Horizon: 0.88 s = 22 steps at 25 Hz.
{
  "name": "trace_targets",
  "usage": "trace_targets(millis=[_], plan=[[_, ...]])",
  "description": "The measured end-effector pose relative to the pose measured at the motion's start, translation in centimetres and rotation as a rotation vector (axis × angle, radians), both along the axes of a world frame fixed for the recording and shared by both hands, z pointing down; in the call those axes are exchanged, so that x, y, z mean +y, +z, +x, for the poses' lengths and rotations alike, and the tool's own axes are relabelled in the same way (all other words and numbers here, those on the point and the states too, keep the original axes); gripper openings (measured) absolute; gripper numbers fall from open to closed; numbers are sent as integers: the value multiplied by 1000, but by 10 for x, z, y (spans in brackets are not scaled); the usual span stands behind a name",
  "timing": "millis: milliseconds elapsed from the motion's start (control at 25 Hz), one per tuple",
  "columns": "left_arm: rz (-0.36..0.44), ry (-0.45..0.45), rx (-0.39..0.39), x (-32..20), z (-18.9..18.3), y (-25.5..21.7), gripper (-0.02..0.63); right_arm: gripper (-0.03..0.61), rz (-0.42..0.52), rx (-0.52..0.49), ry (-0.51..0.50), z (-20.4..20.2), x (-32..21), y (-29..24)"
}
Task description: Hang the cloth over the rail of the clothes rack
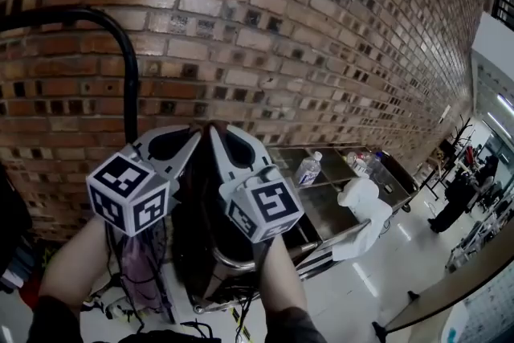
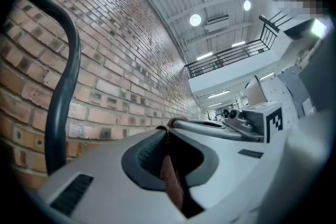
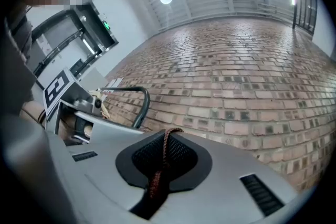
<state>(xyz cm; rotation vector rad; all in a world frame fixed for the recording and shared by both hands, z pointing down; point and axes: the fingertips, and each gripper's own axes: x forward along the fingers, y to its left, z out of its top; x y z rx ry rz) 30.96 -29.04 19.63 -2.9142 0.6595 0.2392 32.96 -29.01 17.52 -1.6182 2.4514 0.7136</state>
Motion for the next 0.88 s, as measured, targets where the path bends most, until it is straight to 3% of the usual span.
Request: trace_targets(millis=[360,440,560,880], plan=[[-23,70,-3,-23,13,-81,20,28,37,-63,0,13,-22,-82],[30,60,-17,-26,15,-99,20,28,61,-84,6,17,-25,-100],[170,22,-23,-26,17,-126,20,27,107,-91,15,19,-27,-125],[414,-67,67,-31,1,-189,21,28,343,-46,89,-4,-22,-186]])
